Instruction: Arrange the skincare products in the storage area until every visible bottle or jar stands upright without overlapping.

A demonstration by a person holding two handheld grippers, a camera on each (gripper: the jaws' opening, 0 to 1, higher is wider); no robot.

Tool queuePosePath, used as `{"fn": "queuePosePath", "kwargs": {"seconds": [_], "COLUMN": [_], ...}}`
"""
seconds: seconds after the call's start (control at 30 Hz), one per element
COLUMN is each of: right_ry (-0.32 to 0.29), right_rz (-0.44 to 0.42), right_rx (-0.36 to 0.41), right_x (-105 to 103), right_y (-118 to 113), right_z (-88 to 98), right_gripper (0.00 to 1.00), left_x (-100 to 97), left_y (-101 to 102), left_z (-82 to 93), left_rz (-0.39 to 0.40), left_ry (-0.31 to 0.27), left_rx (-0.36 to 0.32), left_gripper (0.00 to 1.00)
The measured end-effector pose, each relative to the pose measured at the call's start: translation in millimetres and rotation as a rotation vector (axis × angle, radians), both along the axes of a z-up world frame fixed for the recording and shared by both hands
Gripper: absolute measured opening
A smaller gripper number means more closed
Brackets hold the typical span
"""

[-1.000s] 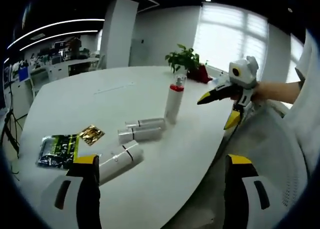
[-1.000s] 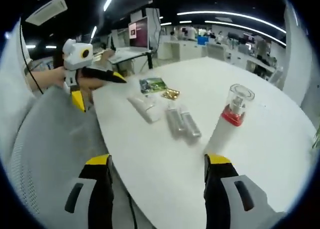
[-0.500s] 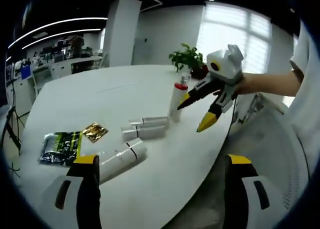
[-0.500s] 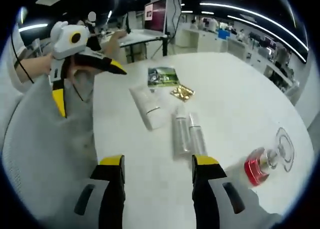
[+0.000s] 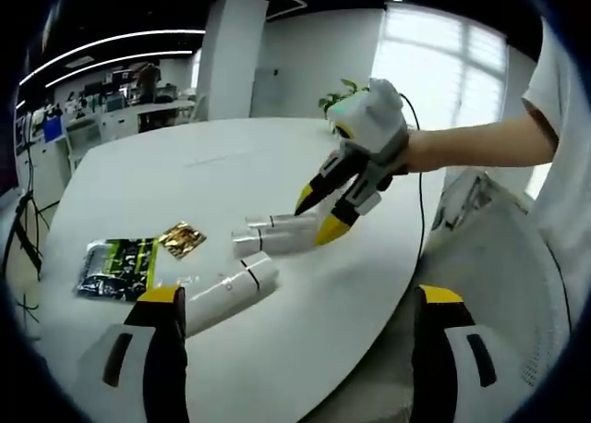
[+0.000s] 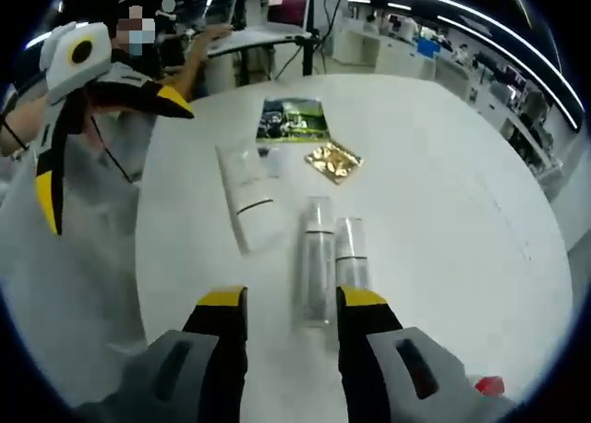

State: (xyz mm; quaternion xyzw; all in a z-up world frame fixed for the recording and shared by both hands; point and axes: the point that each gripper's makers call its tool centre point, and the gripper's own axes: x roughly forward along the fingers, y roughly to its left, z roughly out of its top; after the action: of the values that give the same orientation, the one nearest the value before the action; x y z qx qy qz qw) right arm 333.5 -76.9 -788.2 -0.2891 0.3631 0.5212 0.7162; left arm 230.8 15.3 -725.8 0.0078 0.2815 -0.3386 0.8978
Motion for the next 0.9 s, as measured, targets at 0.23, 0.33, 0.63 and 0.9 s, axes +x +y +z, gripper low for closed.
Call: {"fn": "queuePosePath", "kwargs": {"seconds": [0.23,0.33,0.63,0.9], "right_ry": [-0.007,-0.009,-0.014,-0.006], "right_rz": [0.022,0.018,0.044,0.050], "right_rx": [-0.049,-0.059,-0.114,-0.151], "right_x": [5.7,9.3,12.5,19.9], "right_y": [12.5,14.2,17.1,24.2], "right_z": [-12.4,-15.3,-25.2,-38.8], "right_gripper": [0.31,0.31,0.29,0.26], "left_x": [1.6,2.2,2.7,2.1], "left_y": [2.1,2.9,3.3,3.2], "left_z": [2.9,3.9,4.8,4.8], "left_rz": [0.025,0.034,0.041,0.039], "left_ry": [0.000,0.000,-0.002,0.000], "left_rx": [-0.014,-0.024,-0.031,-0.035], "left_gripper": [0.95,0.95,0.95,0.95]}}
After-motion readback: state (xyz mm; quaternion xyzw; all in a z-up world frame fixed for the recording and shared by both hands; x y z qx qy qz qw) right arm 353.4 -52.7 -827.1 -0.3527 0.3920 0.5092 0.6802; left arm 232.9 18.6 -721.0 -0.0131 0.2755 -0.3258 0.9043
